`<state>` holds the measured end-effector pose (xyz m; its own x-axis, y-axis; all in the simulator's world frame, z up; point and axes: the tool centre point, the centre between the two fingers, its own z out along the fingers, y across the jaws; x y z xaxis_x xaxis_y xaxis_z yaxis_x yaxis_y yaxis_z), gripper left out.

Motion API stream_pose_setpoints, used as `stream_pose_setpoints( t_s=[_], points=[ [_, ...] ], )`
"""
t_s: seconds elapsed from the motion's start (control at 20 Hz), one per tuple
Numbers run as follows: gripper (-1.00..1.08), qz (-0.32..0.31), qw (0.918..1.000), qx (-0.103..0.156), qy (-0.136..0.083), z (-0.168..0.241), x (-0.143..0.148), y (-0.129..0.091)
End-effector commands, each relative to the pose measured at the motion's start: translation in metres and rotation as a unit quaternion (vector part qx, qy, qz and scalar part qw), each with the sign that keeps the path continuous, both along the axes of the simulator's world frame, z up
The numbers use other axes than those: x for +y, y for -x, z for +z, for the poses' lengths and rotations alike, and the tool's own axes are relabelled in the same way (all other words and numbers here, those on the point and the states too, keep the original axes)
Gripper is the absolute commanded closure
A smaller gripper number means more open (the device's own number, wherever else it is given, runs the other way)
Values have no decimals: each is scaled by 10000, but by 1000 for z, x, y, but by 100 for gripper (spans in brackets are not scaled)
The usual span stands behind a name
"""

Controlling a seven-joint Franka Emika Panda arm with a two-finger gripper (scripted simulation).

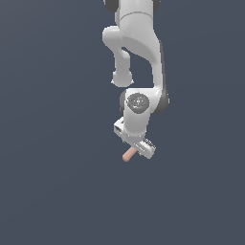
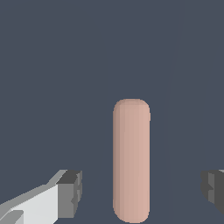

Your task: Pick up the object and move it to a goal position.

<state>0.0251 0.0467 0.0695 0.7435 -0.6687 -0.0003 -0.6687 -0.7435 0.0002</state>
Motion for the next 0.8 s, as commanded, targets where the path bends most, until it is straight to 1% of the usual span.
stream_pose_setpoints(
  t_s=[0.0, 0.45, 0.7, 0.75],
  points=[
    [-92, 0, 10000, 1, 0, -3, 0, 0],
    [-92, -24, 10000, -1, 0, -43, 0, 1],
    [-92, -24, 10000, -1, 0, -50, 0, 0],
    [108, -24, 10000, -1, 0, -50, 0, 0]
  ],
)
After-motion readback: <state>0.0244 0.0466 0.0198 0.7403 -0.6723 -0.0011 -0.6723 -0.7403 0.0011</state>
